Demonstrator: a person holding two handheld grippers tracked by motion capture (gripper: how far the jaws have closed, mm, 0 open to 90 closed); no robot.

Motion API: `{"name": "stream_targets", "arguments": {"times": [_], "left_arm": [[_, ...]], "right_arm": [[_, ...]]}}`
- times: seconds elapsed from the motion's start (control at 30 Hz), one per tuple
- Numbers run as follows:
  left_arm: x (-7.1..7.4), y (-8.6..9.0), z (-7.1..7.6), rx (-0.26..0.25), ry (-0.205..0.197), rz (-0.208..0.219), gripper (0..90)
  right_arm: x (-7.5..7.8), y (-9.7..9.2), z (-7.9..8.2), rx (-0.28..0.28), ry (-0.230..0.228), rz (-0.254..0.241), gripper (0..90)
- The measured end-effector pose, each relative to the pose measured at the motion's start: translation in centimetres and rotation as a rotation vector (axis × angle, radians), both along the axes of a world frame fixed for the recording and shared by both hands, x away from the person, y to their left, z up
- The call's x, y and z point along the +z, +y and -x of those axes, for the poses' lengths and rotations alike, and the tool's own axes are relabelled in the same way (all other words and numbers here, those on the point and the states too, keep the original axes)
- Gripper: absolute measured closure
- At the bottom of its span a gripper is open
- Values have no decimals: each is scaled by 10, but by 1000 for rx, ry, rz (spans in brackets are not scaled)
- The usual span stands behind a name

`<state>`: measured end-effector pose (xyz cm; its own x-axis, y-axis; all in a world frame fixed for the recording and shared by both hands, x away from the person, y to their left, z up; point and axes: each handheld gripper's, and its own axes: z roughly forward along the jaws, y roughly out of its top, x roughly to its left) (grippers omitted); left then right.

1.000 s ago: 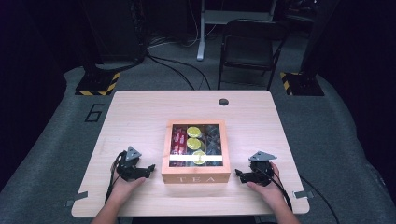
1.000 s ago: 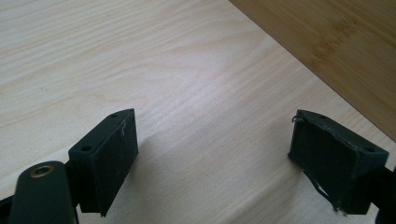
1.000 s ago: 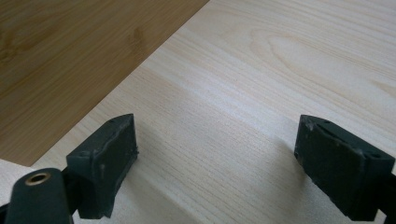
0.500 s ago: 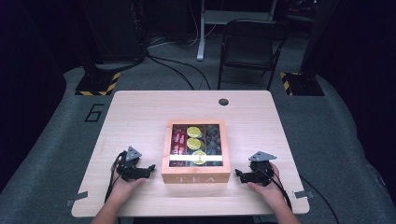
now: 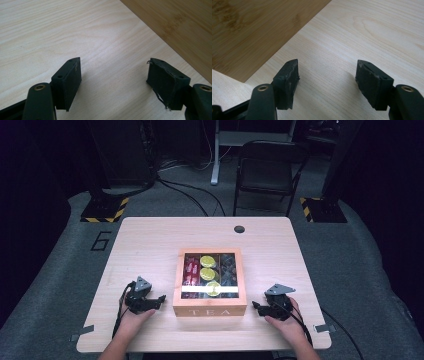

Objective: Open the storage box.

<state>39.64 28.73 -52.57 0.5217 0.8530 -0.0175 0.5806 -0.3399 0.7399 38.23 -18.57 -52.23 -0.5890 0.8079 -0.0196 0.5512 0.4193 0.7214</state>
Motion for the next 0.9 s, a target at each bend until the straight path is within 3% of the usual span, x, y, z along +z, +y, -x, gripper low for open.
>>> {"name": "stream_targets", "arguments": {"times": [0.27,0.43,0.67,0.9], "left_arm": [[5,3,-2,18,23,37,318],[15,3,5,12,14,64,345],[28,1,13,-7,-2,96,387],[34,-3,20,-27,-15,86,402]], "right_arm": [[5,2,2,27,6,27,398],[15,-2,7,3,-1,-14,436],[29,-5,14,12,-28,-54,465],[39,-7,17,14,-45,-72,468]]}}
